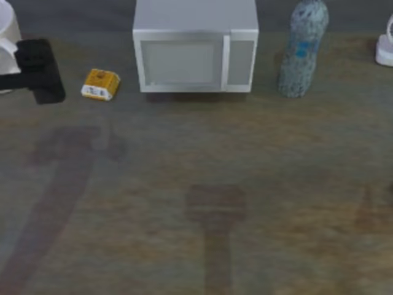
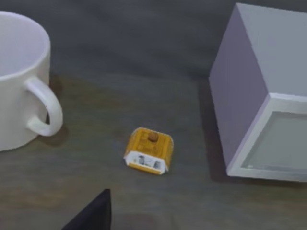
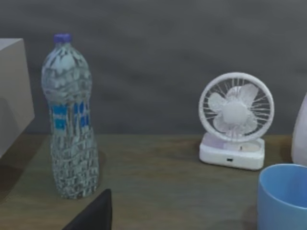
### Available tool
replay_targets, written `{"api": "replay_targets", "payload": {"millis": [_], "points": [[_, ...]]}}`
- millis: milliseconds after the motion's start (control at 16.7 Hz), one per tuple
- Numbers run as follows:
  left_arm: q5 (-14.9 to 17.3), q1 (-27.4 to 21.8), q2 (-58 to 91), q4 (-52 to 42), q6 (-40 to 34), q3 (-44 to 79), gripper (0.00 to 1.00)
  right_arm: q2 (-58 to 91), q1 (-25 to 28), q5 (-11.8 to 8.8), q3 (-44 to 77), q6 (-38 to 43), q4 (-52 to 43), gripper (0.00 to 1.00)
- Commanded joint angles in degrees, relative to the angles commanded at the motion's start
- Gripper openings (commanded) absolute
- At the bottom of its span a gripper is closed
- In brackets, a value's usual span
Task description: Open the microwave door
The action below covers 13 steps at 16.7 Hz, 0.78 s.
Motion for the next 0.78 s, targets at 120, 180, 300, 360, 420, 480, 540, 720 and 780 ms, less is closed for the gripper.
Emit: {"api": "replay_targets", "payload": {"millis": [120, 180, 300, 360, 420, 480, 540, 720, 780], "points": [[-2.3, -4.0, 13.3, -3.1, -3.7, 11.9, 1.0, 0.0, 0.0, 0.0, 0.0, 0.0, 0.0, 1.0], [-3.5, -5.9, 19.9, -4.7, -5.5, 17.8, 1.0, 0.0, 0.0, 0.0, 0.0, 0.0, 0.0, 1.0], [-5.7, -9.7, 32.7, -7.7, -9.0, 29.3, 1.0, 0.0, 0.0, 0.0, 0.0, 0.0, 0.0, 1.0], [-6.8, -11.6, 38.7, -9.3, -10.7, 34.6, 1.0, 0.0, 0.0, 0.0, 0.0, 0.0, 0.0, 1.0], [-7.9, -13.3, 44.5, -10.8, -12.3, 39.6, 1.0, 0.0, 0.0, 0.0, 0.0, 0.0, 0.0, 1.0], [-8.9, -15.0, 49.9, -12.4, -13.7, 44.2, 1.0, 0.0, 0.0, 0.0, 0.0, 0.0, 0.0, 1.0], [-9.8, -16.5, 54.9, -13.9, -15.1, 48.4, 1.0, 0.0, 0.0, 0.0, 0.0, 0.0, 0.0, 1.0], [-12.2, -20.5, 67.2, -18.2, -18.3, 58.3, 1.0, 0.0, 0.0, 0.0, 0.0, 0.0, 0.0, 1.0], [-12.8, -21.5, 70.2, -19.5, -19.0, 60.7, 1.0, 0.0, 0.0, 0.0, 0.0, 0.0, 0.0, 1.0]]}}
